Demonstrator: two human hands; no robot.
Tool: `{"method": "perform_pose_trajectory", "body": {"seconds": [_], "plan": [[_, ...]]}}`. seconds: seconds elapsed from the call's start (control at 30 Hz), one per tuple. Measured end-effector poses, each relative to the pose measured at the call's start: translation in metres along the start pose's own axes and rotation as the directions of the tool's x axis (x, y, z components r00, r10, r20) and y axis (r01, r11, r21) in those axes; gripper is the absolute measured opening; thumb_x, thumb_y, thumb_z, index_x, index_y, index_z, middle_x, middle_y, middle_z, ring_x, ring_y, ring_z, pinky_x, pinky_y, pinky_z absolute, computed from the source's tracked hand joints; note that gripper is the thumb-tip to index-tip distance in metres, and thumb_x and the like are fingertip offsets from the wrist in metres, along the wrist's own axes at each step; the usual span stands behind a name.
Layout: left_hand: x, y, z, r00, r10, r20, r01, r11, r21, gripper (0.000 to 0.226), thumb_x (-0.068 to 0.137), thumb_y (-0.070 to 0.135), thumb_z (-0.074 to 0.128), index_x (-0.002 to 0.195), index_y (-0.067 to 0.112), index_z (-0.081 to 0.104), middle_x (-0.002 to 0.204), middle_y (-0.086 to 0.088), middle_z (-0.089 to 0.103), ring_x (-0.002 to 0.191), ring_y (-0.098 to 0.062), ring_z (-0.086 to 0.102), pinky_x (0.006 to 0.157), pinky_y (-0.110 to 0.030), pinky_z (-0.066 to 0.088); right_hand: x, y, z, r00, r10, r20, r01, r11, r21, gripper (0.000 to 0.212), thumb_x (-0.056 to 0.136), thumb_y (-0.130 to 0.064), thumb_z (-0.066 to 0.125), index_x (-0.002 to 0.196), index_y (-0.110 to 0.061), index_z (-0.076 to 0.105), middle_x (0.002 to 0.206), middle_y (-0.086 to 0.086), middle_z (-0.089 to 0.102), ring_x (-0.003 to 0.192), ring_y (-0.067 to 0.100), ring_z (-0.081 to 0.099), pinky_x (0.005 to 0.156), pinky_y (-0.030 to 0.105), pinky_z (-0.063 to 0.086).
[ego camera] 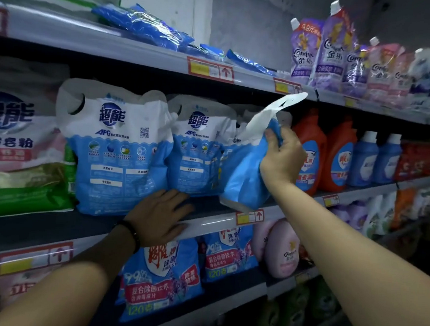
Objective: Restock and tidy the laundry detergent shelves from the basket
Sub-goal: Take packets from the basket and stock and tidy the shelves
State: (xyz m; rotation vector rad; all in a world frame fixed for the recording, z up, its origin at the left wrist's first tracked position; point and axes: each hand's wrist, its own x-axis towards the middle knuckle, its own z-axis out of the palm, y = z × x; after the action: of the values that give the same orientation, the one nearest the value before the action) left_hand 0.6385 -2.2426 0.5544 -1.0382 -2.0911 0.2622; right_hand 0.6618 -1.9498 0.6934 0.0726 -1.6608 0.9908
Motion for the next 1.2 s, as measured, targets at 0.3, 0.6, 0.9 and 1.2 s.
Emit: {"method": "perform_pose_trajectory", "body": {"seconds": [0.3,0.6,0.9,1.2], "plan": [[0.048,0.046,-0.045,0.645,-0.729,0.228,0.466,0.138,-0.874,0.059,0.101,0.074,0.039,0.128,0.024,0.058,0.121,0.008,0.061,0.110,-0.005,0.061,0.098,-0.035,0.053,-0.002,-0.041,-0.061,0.994,-0.014,0.108,-0.007,0.982,0.186,0.036,0.095,-0.039,0.070,0.081,-0.006,0.067,0.074,0.009,0.067,0.069,0.023,0.058,0.063,0.047,0.046],[0.073,0.105,-0.073,0.742,-0.239,0.627,0.195,-0.817,-0.543,0.084,0.098,0.078,0.026,0.151,0.020,0.056,0.150,-0.014,0.062,0.140,-0.043,0.056,0.120,-0.068,0.035,0.010,-0.065,-0.109,0.976,0.004,0.216,-0.114,0.859,0.500,0.036,0.099,-0.018,0.073,0.068,-0.009,0.057,0.062,-0.010,0.053,0.061,0.006,0.043,0.056,0.026,0.036],[0.074,0.134,-0.085,0.833,-0.233,0.501,0.068,-0.856,-0.512,0.097,0.034,0.064,0.102,0.117,0.017,0.083,0.133,-0.022,0.072,0.108,-0.043,0.076,0.088,-0.061,0.063,0.005,-0.050,-0.126,0.875,0.066,0.480,-0.378,0.712,0.592,0.024,0.097,-0.017,0.072,0.096,0.007,0.071,0.079,0.003,0.073,0.066,0.012,0.065,0.059,0.023,0.053],[0.083,0.108,-0.089,0.571,-0.664,0.483,0.065,-0.550,-0.832,0.071,0.084,0.024,0.088,0.144,0.016,0.051,0.121,-0.023,0.076,0.097,-0.044,0.077,0.079,-0.057,0.064,0.006,-0.013,-0.129,0.686,0.303,0.661,-0.552,0.809,0.201,0.011,0.085,-0.020,0.062,0.090,-0.012,0.068,0.081,0.007,0.068,0.076,0.027,0.064,0.068,0.037,0.049]]}}
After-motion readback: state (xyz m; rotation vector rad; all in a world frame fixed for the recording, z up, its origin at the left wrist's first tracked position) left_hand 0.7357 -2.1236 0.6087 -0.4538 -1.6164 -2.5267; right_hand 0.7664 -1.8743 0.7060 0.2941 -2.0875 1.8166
